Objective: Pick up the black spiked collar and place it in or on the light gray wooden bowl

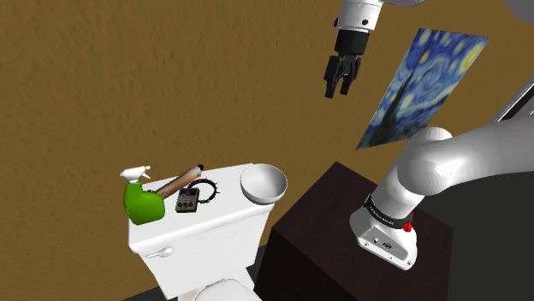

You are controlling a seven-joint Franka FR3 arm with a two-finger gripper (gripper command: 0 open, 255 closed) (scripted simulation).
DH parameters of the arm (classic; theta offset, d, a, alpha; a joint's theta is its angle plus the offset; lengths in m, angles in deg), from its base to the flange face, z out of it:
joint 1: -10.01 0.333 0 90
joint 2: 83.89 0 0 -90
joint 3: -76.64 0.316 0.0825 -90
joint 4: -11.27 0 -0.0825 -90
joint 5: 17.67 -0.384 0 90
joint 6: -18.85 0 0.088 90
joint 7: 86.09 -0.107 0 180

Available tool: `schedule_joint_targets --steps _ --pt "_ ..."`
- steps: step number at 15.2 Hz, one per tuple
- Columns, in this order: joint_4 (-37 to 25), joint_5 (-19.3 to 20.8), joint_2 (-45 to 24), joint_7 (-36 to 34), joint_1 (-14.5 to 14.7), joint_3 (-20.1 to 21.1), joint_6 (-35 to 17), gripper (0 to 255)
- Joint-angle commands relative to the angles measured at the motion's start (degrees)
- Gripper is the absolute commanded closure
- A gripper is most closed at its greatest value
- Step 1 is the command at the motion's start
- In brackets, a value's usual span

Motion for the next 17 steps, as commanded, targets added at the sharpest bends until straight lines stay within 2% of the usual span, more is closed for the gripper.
schedule_joint_targets --steps 1,9,17 --pt "0.0 0.0 0.0 0.0 0.0 0.0 0.0 0" --pt "7.7 -1.7 -8.1 2.0 2.5 3.2 -19.0 0" --pt "9.7 -2.8 -22.2 3.8 4.9 6.5 -38.4 0"
